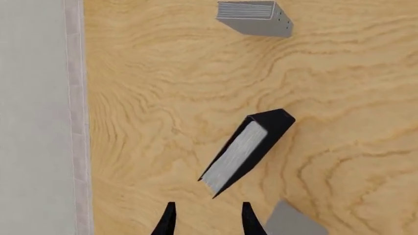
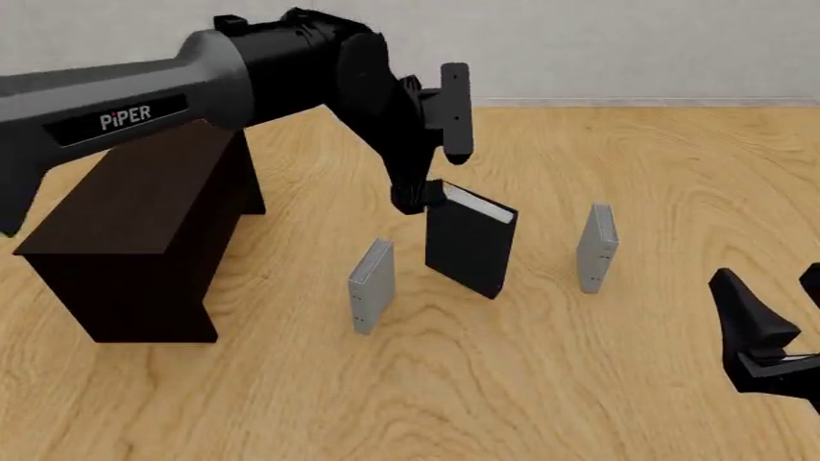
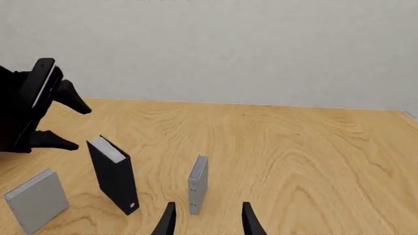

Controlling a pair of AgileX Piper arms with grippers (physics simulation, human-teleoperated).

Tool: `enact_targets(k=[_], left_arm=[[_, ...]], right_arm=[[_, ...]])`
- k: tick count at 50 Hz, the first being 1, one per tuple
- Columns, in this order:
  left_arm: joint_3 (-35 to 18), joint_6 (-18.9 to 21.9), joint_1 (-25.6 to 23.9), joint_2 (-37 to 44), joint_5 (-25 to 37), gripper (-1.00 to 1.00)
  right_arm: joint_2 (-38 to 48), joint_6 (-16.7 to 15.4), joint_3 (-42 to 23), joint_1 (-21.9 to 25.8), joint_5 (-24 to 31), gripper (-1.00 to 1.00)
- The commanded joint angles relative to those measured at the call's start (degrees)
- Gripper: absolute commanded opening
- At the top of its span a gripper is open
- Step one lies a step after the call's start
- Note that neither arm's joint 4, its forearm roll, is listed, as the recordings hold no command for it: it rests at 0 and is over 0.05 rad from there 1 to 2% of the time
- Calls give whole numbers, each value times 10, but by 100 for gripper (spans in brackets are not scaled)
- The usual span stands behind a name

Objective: Pick up the book in the middle and place it on the cabinet shelf.

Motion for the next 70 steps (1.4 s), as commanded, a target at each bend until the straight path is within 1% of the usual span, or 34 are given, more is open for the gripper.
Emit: enact_targets(k=[1,6,10,11,13,16,19,20,21,24,28,34,36,38,42,46,47,49,50,53,54,60,62,64,70], left_arm=[[-7,12,-4,32,-25,100],[-18,17,-8,38,-31,100],[-18,17,-12,39,-32,100],[-29,11,-13,43,-31,100],[-32,11,-16,44,-37,100],[-24,19,-20,40,-47,100],[-28,16,-23,41,-46,100],[-12,17,-37,31,-50,100],[-1,29,-35,29,-60,100],[-29,18,-29,42,-45,100],[-35,17,-29,48,-45,100],[-22,25,-30,48,-52,100],[-24,24,-32,49,-52,100],[-38,17,-33,55,-47,100],[-14,16,-46,49,-48,100],[-22,9,-49,56,-40,100],[-34,2,-46,66,-25,100],[-22,13,-43,71,-22,100],[-19,9,-46,71,-16,100],[-22,5,-49,71,-14,100],[-37,7,-46,77,-10,100],[-57,7,-44,88,4,100],[-73,2,-41,96,11,100],[-68,6,-40,99,11,100],[-84,2,-34,114,16,100]], right_arm=[[-40,3,0,0,38,100],[-76,4,0,1,74,100],[-90,5,0,1,88,100],[-89,6,0,0,88,100],[-88,6,0,-2,87,100],[-93,6,0,-1,93,100],[-108,5,0,1,106,100],[-111,6,0,1,110,100],[-114,6,0,1,113,100],[-112,6,0,1,112,100],[-108,6,0,3,108,100],[-122,7,0,3,122,100],[-130,7,0,3,130,100],[-132,7,0,3,133,100],[-132,7,0,3,134,100],[-166,8,0,4,167,100],[-172,8,0,4,174,100],[-180,11,0,3,181,100],[-182,12,0,2,183,100],[-181,11,0,2,182,100],[-180,12,0,2,181,100],[-191,13,0,2,192,100],[-195,13,0,3,195,100],[-196,13,0,3,196,100],[-196,16,0,2,197,100]])
